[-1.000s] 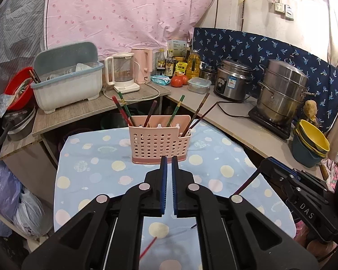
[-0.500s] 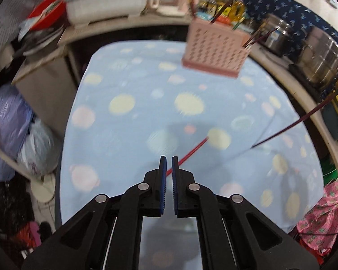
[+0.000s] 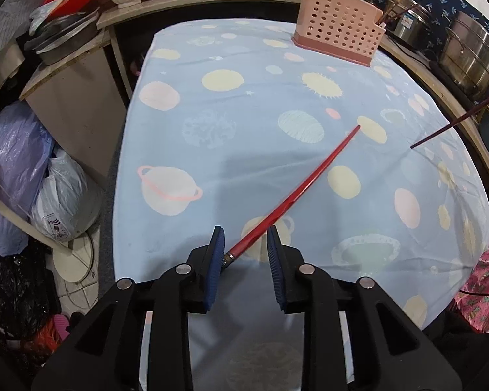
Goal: Organize utensils
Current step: 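Swing both held red chopsticks upright and raise them above the pink caddy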
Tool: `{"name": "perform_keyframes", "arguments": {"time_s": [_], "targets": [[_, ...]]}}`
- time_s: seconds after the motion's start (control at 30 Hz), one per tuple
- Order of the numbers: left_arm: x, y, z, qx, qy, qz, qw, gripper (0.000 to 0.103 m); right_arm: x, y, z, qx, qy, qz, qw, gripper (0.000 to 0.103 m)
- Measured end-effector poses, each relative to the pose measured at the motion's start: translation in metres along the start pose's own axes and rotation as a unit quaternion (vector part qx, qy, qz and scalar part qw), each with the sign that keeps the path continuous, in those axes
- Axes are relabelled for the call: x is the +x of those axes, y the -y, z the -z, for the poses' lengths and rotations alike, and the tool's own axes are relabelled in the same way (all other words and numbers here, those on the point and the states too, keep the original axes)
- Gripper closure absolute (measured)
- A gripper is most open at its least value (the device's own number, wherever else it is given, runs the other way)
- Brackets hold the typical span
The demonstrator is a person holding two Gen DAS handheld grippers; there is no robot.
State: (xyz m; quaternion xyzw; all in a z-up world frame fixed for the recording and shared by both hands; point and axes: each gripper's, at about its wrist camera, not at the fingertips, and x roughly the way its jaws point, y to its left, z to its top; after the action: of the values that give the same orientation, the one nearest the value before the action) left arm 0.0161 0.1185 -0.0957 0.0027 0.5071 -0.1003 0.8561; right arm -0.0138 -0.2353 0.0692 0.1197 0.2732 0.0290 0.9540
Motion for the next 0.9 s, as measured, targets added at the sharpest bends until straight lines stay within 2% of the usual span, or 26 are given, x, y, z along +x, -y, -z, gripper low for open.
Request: {"name": "perform_keyframes", "arguments": {"time_s": [0.53,0.6,0.67,0.9], "targets": [[-0.019,0.031,0.043,-0.014,-0.023,0.007,0.9996,0.078,-0.032,-0.014,0.02,-0.004,-0.024,-0.022,0.999,0.096],[-0.021,0.031,0.046,-0.017,-0.026,0.009,0.9995,0.08,-0.035,-0.014,0.021,-0.001,-0.024,-0.025,0.999,0.096],[-0.023,0.032,0.05,-0.021,-0.03,0.011,0.9993,0.092,-0.038,-0.015,0.023,0.0,-0.025,-0.029,0.999,0.096],[-0.03,0.046,0.048,-0.006,-0.024,0.017,0.9995,0.096,-0.047,-0.024,0.03,-0.005,-0.028,-0.044,0.999,0.096]]}}
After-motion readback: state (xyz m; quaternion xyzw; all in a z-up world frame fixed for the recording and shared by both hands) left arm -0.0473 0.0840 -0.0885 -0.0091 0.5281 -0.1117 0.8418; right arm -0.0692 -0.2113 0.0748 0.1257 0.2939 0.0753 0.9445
